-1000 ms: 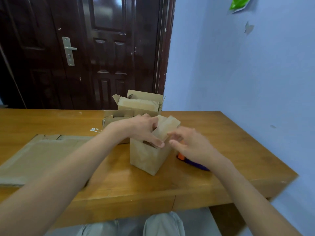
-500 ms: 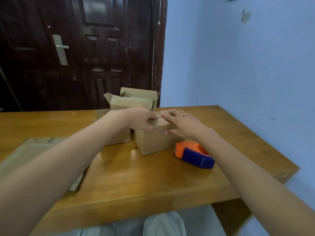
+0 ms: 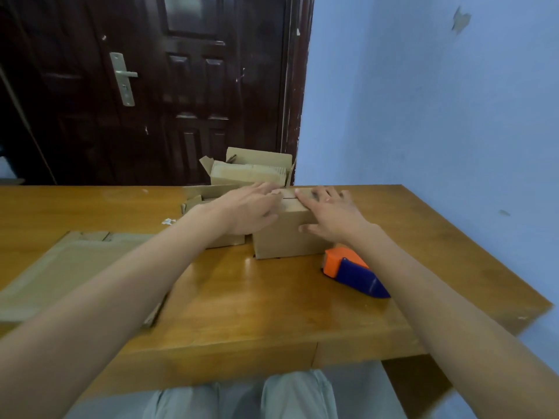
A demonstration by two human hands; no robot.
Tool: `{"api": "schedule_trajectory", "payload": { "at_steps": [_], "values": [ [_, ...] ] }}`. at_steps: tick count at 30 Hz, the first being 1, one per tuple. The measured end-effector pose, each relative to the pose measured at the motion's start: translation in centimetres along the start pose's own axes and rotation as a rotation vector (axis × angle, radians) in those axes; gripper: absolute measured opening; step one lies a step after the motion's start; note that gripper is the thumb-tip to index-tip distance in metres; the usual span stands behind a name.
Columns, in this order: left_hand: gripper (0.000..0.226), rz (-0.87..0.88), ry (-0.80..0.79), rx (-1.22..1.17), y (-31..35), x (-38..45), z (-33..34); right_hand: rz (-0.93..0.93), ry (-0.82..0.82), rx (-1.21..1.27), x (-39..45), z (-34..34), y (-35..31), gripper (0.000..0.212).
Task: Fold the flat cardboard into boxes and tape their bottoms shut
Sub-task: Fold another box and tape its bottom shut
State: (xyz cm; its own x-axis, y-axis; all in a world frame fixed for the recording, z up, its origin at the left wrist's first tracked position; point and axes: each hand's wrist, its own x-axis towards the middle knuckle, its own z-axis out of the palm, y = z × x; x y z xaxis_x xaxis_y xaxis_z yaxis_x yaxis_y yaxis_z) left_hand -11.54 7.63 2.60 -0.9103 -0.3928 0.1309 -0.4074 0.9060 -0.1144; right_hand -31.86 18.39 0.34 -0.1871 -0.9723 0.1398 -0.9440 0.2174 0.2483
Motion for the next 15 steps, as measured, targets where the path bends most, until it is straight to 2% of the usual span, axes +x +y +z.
{"api": "schedule_trajectory", "payload": {
  "at_steps": [4,9,12,15],
  "values": [
    [0.052,-0.098,0.165,-0.067,-3.1,-5.1,-2.1,0.019,0.094,0.005,-0.5,-2.7,-3.2,0.097],
    [0.045,-0.227,0.14,0.035,-8.2,-13.3,-3.9,-0.286,0.231,0.156,-0.7,-6.9,-13.8,0.08],
    [0.044,-0.373,0.065,0.014,-10.9,-19.1,-3.0,-0.377,0.149,0.295,0.0,-6.7,-19.9,0.071],
    [0.048,-0.571,-0.074,-0.014,-13.8,-25.1,-0.3,-0.389,-0.048,0.359,0.7,-4.9,-24.9,0.067]
  ]
}}
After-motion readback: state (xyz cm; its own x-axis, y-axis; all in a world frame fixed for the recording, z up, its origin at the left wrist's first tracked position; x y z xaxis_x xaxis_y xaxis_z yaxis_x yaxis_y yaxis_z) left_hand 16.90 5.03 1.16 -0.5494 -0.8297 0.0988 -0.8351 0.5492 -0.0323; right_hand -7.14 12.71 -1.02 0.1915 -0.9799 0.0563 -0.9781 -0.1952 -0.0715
